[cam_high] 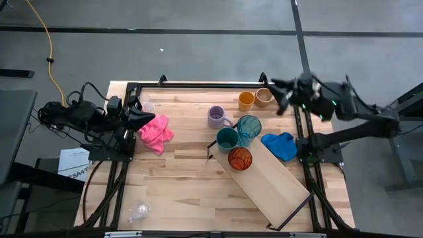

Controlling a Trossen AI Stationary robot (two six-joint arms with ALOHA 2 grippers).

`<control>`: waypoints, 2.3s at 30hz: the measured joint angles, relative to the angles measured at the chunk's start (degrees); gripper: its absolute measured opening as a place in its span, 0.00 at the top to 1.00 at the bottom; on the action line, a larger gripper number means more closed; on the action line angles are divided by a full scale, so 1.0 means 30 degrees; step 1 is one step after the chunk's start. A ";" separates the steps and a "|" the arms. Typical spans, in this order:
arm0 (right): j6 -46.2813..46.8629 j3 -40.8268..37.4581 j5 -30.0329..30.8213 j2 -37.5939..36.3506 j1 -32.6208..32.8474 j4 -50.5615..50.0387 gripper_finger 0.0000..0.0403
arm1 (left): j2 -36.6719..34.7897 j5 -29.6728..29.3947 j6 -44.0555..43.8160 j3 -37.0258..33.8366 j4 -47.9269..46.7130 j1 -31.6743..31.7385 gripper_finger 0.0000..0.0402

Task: Stack small to large cups/mugs on shelf
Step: Put the purple mug on the shelf

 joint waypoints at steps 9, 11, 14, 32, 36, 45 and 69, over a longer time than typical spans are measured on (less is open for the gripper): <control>0.3123 0.4967 -1.2115 0.6174 -0.8902 -0.7440 0.39 | -0.0003 -0.0002 -0.0011 0.0007 -0.0188 0.0002 1.00; 0.3186 0.5054 -1.4522 0.7416 -0.9858 -0.7488 0.39 | 0.0000 0.0029 -0.0063 0.0007 -0.0195 -0.0001 1.00; 0.3707 0.5059 -1.6061 0.9110 -1.0520 -0.7441 0.39 | 0.0000 0.0311 -0.0058 0.0007 -0.0203 0.0002 1.00; 0.9046 0.5081 -1.6186 1.5103 -0.8632 -0.6354 0.39 | -0.0007 0.0443 0.0495 0.0015 -0.0865 -0.0005 1.00; 0.8671 0.5081 -1.4918 1.6067 -0.8050 -0.6194 0.39 | -0.0015 0.0443 0.0495 0.0015 -0.0858 -0.0003 1.00; 0.7744 0.5081 -1.3787 1.7541 -0.7339 -0.5452 0.39 | -0.0007 0.0440 0.0495 0.0015 -0.0843 -0.0001 1.00; 0.8057 0.5081 -1.1717 1.9762 -0.6301 -0.3908 0.39 | 0.0000 0.0435 0.0488 0.0015 -0.0829 -0.0002 1.00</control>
